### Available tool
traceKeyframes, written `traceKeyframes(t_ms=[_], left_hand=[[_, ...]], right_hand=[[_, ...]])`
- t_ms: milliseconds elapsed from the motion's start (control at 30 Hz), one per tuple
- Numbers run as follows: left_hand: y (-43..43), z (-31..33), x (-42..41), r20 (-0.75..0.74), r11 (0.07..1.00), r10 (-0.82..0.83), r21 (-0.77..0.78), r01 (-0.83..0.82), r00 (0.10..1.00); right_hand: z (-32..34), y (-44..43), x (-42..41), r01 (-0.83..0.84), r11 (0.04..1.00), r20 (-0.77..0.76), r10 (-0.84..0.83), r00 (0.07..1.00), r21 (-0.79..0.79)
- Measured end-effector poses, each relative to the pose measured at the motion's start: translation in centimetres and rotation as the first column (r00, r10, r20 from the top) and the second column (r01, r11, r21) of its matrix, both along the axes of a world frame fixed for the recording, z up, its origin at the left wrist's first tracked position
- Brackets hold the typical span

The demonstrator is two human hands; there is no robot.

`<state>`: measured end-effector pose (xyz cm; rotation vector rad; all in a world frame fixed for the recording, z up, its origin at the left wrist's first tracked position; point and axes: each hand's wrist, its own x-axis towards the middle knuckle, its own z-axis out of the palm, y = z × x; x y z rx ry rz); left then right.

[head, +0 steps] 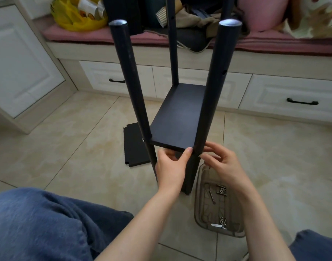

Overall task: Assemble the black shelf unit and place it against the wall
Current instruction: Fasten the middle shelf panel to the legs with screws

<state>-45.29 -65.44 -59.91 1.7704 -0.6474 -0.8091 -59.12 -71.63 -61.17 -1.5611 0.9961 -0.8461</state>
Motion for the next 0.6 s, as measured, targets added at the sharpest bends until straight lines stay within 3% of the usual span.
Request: traceKeyframes(t_ms=[67,100,167,233,367,533,600], left_hand=[[0.9,-0.2,0.2,0.405,0.994,0.01,-0.101,0.034,0.914],[1.0,-0.3,0.5,0.586,0.983,-0.015,-0.137,0.118,0.81],[0.4,-0.8,1.0,0.797,0.947,-0.109,-0.099,0.305,0.595],[-0.8,-0.6,1.4,0.84,0.903,-0.248,0.021,0.429,0.482],[-2.3,0.7,2.7,0.819,0.834,-0.364,0.074,0.546,0.445],[-2.6,0.8,2.8,0.757,0.807,-0.416,0.053,0.588,0.503],[-2.6,0.7,2.6,0.753,0.81,-0.412,0.044,0.585,0.514]], right_hand=[[0.0,-0.1,-0.1,0.007,1.0,-0.009,-0.007,1.0,0.022],[0.0,-0.2,-0.1,0.003,1.0,-0.013,-0.002,1.0,0.027],[0.0,-0.3,-0.2,-0.013,0.999,-0.005,0.013,1.0,0.033],[0.4,-0.4,-0.2,-0.033,0.998,0.015,0.032,0.999,0.044],[0.9,-0.3,-0.1,-0.052,0.996,0.038,0.049,0.998,0.074],[0.9,0.0,-0.4,-0.044,0.99,0.059,0.036,0.998,0.134],[0.7,-0.3,-0.5,0.013,0.971,0.11,-0.04,0.993,0.238]])
